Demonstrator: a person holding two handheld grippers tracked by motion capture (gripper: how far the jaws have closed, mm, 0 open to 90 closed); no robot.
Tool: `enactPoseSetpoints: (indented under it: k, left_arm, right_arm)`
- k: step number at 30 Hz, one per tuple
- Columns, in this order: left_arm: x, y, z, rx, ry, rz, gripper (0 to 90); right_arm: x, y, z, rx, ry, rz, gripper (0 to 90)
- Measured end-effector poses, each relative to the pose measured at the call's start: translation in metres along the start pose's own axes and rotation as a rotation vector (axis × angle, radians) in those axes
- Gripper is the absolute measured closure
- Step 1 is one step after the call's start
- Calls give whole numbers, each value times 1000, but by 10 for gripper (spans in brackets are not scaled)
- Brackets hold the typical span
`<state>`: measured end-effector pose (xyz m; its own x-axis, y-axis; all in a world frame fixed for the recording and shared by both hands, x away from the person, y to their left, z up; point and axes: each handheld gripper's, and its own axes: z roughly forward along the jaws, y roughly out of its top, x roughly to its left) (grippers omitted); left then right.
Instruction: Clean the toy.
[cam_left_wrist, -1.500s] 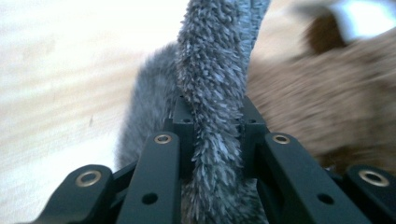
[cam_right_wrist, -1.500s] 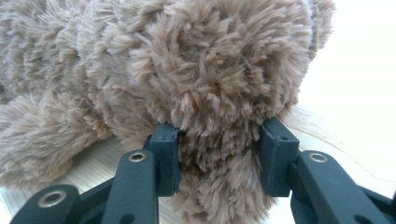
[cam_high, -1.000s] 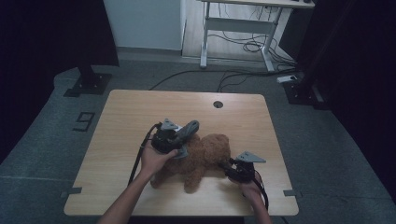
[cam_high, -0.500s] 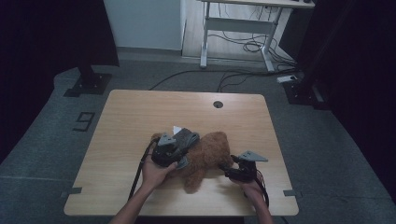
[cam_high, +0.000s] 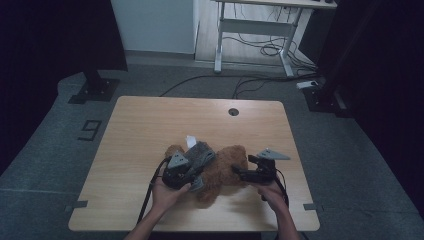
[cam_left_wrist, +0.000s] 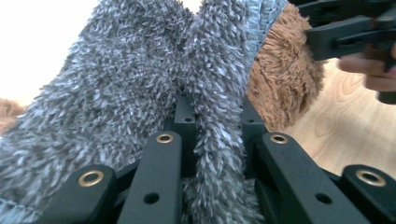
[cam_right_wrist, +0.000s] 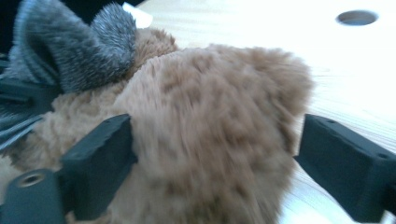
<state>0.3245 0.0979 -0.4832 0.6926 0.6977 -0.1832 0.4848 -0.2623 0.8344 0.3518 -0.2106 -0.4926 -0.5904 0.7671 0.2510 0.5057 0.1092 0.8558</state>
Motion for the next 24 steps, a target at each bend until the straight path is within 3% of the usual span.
enactPoseSetpoints:
  k: [5, 6, 14, 19, 24]
  left_arm:
    - [-4, -4, -2, -9, -11, 4, 759]
    - [-5, -5, -2, -10, -12, 6, 759]
    - [-9, -10, -4, -19, -19, 2, 759]
    - [-11, -10, -5, -25, -26, -4, 755]
    - [-10, -7, -9, -28, -67, -39, 750]
  right_arm:
    - [2, 9, 20, 97, 5, -13, 0]
    - [2, 8, 24, 119, -7, -6, 0]
    - [-3, -2, 42, 197, 63, 61, 4]
    - [-3, -3, 37, 199, 98, 49, 207]
    - [0, -7, 33, 173, 107, 7, 348]
